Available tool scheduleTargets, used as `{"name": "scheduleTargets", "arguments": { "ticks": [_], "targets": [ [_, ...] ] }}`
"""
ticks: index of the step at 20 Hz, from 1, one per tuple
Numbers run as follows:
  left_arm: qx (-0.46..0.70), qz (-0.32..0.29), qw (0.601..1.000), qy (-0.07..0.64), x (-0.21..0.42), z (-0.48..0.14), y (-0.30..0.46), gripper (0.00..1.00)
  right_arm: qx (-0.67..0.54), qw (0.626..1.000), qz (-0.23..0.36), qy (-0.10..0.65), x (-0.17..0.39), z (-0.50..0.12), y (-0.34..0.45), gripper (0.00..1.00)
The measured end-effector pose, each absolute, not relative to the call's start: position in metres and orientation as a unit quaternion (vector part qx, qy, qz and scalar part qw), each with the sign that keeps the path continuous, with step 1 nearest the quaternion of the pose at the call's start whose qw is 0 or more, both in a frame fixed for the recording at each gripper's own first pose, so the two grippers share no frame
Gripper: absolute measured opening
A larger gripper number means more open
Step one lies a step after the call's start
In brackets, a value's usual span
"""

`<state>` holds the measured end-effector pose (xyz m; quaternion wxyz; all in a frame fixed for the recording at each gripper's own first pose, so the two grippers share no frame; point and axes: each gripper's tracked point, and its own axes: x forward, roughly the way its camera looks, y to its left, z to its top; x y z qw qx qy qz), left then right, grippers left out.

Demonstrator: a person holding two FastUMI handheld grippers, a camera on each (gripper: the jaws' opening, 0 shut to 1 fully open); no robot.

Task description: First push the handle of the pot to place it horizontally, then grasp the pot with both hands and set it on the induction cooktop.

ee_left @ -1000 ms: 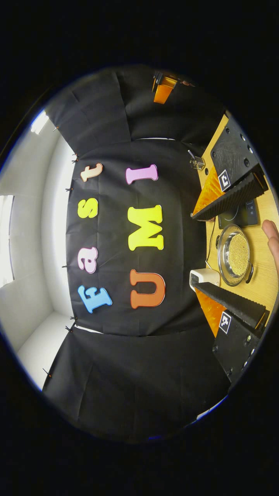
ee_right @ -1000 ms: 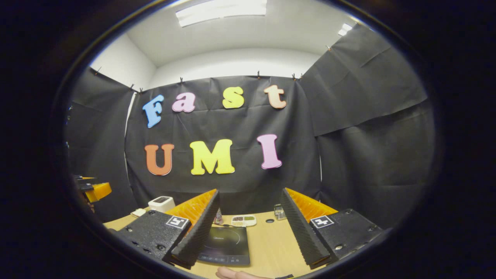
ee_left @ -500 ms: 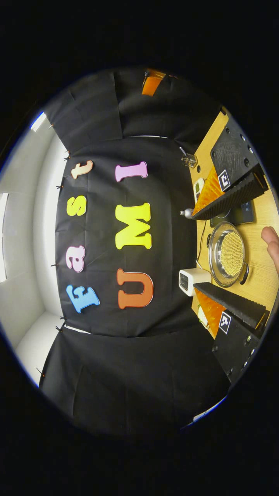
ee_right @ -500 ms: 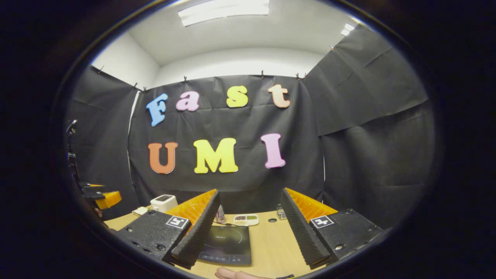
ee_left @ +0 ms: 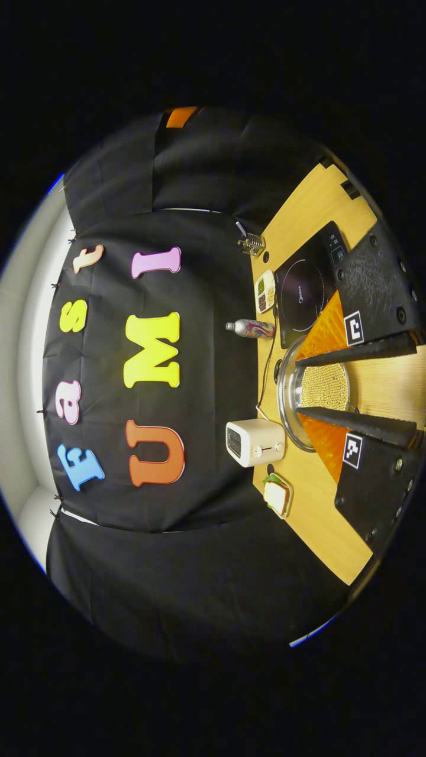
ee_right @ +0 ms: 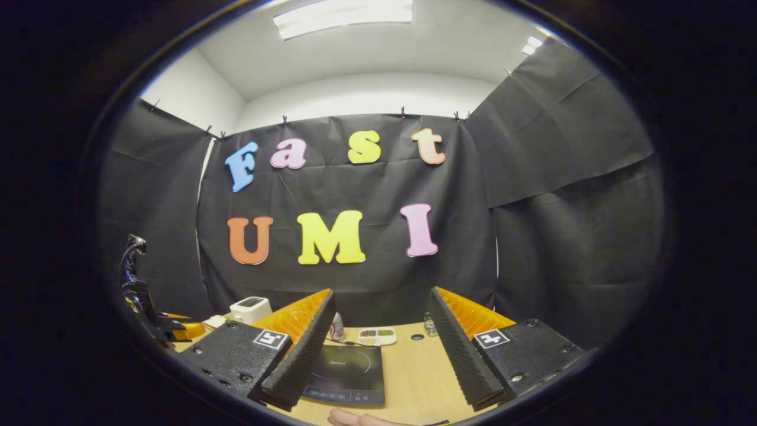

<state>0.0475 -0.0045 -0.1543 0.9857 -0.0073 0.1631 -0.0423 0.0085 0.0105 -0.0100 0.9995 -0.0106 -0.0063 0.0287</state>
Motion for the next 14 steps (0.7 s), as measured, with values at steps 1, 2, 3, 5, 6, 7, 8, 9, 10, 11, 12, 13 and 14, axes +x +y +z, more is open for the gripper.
{"name": "scheduleTargets", "arguments": {
  "ticks": [1, 2, 3, 5, 6, 7, 8, 9, 10, 11, 12, 13, 14],
  "targets": [
    [-0.012, -0.040, 0.984, 0.171, 0.051, -0.161, -0.001, 0.36, -0.012, 1.000, 0.028, -0.004, 0.009, -0.013, 0.010, 0.96],
    [-0.019, -0.043, 0.982, 0.182, 0.056, -0.170, -0.001, 0.33, -0.013, 0.999, 0.031, -0.002, 0.011, -0.015, 0.011, 0.96],
    [-0.024, -0.044, 0.979, 0.198, 0.062, -0.183, 0.001, 0.33, -0.012, 0.999, 0.032, -0.001, 0.012, -0.016, 0.013, 0.96],
    [-0.041, -0.051, 0.969, 0.238, 0.065, -0.212, 0.000, 0.03, -0.014, 0.999, 0.035, -0.004, 0.014, -0.017, 0.013, 0.99],
    [-0.039, -0.047, 0.966, 0.253, 0.069, -0.225, 0.003, 0.08, -0.017, 0.999, 0.035, -0.003, 0.015, -0.018, 0.014, 0.96],
    [-0.040, -0.044, 0.961, 0.270, 0.068, -0.236, 0.008, 0.08, -0.019, 0.999, 0.036, -0.001, 0.016, -0.020, 0.015, 0.99],
    [-0.041, -0.052, 0.957, 0.282, 0.070, -0.247, 0.005, 0.00, -0.020, 0.999, 0.039, 0.000, 0.016, -0.022, 0.017, 0.96],
    [-0.041, -0.050, 0.953, 0.298, 0.072, -0.262, 0.006, 0.00, -0.022, 0.999, 0.041, 0.003, 0.017, -0.024, 0.019, 0.96],
    [-0.041, -0.047, 0.946, 0.318, 0.071, -0.276, 0.007, 0.00, -0.025, 0.999, 0.042, 0.006, 0.017, -0.026, 0.020, 0.96],
    [-0.042, -0.050, 0.942, 0.328, 0.069, -0.284, 0.005, 0.00, -0.028, 0.999, 0.042, 0.009, 0.019, -0.028, 0.020, 0.96],
    [-0.043, -0.052, 0.939, 0.337, 0.069, -0.290, 0.004, 0.00, -0.032, 0.999, 0.043, 0.011, 0.021, -0.030, 0.021, 0.96],
    [-0.042, -0.055, 0.935, 0.347, 0.069, -0.297, 0.004, 0.00, -0.034, 0.998, 0.043, 0.014, 0.022, -0.033, 0.021, 0.96],
    [-0.042, -0.057, 0.933, 0.353, 0.068, -0.302, 0.002, 0.00, -0.036, 0.998, 0.046, 0.018, 0.023, -0.036, 0.024, 0.99]
  ]
}}
